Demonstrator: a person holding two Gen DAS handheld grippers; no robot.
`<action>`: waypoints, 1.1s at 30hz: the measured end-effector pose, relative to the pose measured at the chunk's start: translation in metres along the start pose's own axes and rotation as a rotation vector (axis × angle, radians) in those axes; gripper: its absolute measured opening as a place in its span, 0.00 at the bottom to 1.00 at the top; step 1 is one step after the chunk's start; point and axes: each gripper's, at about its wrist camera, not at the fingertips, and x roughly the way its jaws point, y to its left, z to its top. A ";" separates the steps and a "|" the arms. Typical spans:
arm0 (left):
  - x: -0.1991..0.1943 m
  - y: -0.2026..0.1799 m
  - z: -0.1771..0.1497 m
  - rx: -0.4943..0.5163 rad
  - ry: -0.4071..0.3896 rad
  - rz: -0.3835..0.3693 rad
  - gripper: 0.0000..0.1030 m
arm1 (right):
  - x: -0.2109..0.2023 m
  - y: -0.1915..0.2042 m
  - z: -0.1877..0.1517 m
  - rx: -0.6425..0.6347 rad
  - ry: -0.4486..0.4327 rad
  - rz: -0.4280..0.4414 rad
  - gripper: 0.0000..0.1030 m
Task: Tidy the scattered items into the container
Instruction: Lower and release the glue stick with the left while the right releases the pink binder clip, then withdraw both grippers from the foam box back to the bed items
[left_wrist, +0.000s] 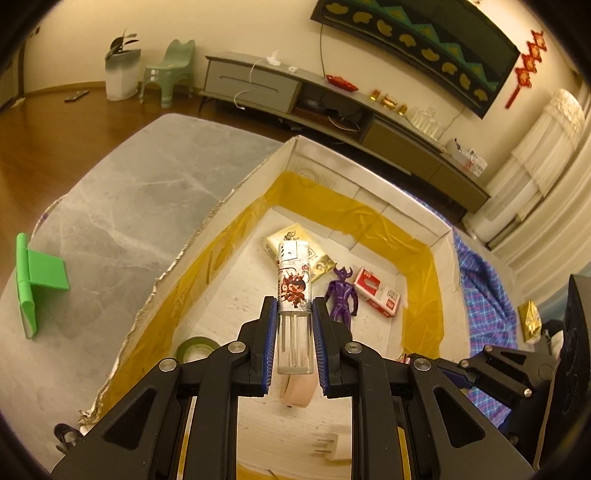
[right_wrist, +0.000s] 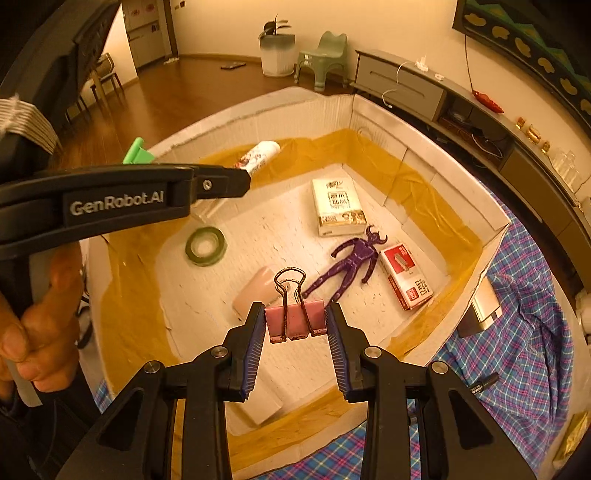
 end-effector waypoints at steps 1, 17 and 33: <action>0.001 0.000 0.000 0.003 0.003 0.004 0.19 | 0.002 -0.001 0.000 -0.002 0.011 -0.002 0.34; 0.010 0.000 0.001 -0.010 0.031 0.005 0.19 | 0.005 0.002 -0.003 -0.049 0.052 -0.008 0.35; -0.007 0.000 0.005 -0.053 0.004 0.000 0.33 | -0.030 -0.015 -0.017 0.095 -0.071 0.100 0.35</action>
